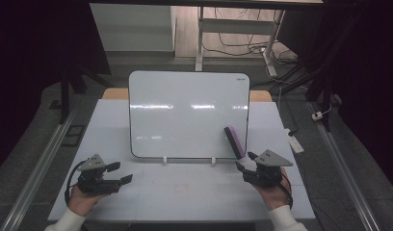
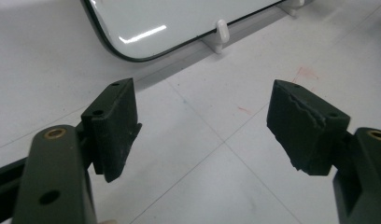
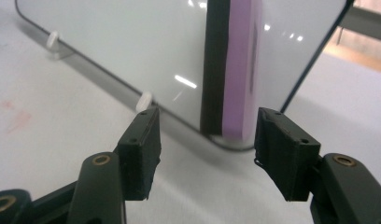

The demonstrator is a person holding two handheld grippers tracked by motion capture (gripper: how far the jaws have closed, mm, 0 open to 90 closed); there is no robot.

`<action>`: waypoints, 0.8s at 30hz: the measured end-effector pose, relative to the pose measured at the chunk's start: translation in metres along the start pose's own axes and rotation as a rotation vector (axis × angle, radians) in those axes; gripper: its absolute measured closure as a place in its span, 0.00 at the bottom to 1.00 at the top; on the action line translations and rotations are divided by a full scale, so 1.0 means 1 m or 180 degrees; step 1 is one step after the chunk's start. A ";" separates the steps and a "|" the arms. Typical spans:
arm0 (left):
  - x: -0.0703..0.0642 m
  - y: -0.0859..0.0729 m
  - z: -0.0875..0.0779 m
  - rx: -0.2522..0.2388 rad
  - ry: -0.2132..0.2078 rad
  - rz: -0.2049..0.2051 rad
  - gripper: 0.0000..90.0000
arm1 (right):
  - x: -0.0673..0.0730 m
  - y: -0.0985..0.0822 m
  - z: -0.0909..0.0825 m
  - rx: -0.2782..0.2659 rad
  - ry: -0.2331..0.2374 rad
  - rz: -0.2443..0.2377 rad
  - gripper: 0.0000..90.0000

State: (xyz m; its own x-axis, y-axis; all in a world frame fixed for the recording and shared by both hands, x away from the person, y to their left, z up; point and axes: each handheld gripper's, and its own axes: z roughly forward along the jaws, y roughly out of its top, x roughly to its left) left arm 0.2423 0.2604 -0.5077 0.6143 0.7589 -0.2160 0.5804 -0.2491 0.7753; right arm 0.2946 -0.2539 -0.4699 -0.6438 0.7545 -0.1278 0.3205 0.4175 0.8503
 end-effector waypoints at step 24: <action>-0.002 -0.004 0.002 0.0058 0.0052 0.0058 0.28 | -0.011 -0.033 -0.006 0.0159 0.0255 -0.0003 0.44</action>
